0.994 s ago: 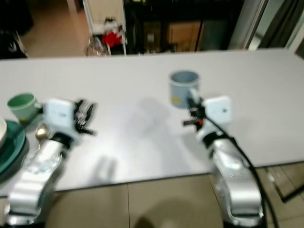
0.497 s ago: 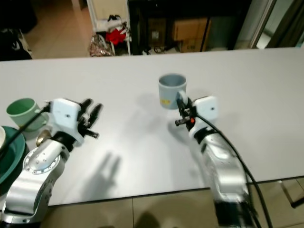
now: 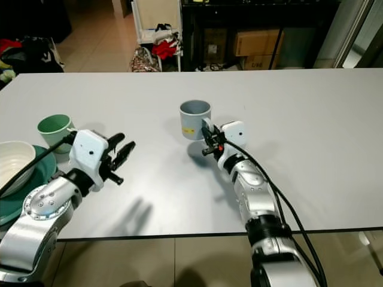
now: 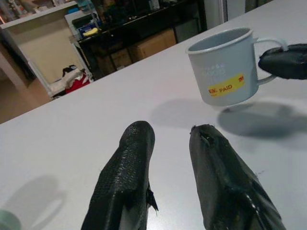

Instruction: Setting the table

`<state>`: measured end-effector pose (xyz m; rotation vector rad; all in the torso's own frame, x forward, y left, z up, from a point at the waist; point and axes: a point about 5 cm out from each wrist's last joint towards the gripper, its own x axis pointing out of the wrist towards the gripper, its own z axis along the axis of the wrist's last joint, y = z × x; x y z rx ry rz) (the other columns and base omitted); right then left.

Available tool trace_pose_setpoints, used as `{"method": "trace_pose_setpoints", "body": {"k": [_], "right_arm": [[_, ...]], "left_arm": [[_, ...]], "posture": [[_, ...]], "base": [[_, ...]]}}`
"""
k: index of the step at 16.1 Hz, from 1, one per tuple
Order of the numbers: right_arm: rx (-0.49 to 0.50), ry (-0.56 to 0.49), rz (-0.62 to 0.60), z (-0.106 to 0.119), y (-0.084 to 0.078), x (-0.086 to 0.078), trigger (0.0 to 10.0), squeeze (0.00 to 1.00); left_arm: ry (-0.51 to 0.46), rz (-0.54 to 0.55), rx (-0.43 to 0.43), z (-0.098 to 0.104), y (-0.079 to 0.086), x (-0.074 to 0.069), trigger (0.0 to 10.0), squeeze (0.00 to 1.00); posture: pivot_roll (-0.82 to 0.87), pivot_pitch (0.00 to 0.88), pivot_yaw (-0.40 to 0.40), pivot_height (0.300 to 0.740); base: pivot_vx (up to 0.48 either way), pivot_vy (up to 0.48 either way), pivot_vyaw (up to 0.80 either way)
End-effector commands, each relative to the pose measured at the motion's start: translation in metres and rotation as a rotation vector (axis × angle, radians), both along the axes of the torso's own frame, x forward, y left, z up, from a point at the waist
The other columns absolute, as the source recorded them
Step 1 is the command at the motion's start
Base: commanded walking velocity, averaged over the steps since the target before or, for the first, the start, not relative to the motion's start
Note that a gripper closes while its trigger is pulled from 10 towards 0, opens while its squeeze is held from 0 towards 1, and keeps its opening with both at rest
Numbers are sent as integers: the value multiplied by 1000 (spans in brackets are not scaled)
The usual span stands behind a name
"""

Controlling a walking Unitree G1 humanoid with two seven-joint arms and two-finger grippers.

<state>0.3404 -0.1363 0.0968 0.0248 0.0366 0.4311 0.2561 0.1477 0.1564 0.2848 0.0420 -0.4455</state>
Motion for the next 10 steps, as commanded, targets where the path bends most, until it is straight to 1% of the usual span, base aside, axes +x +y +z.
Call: {"method": "trace_pose_setpoints", "body": {"k": [1,2,4,5,6,7,8,9,10], "right_arm": [[23,-18,0,4,1,5,10000,0],[19,8,19,-1,4,6,10000,0],[-4,24,34,-7,6,7,10000,0],[-11,35,24,-10,7,7,10000,0],[-11,42,13,-11,6,8,10000,0],[-18,54,-15,-14,4,8,10000,0],[-25,54,-15,-15,4,8,10000,0],[-27,58,-27,-17,2,7,10000,235],[-28,55,-32,-17,1,7,10000,1000]], "left_arm": [[-1,-12,9,3,0,-3,10000,0],[6,-20,13,3,1,-6,10000,0],[24,-35,16,1,0,-10,10000,0],[45,-62,15,0,-2,-14,10000,0],[51,-71,15,-1,-2,-15,10000,0],[85,-117,9,-3,-5,-20,10000,0],[100,-134,3,-4,-6,-23,10000,0],[112,-150,1,-4,-7,-24,10000,0],[118,-157,-3,-5,-8,-25,10000,0]], "posture": [[163,0,49,740],[167,0,50,740],[173,0,45,740],[176,0,41,740],[176,0,41,740],[174,0,40,740],[172,0,41,740],[169,0,41,740],[166,0,42,740]], "base": [[0,0,0],[0,0,0],[0,0,0],[0,0,0],[0,0,0],[0,0,0],[0,0,0],[0,0,0],[0,0,0]]}}
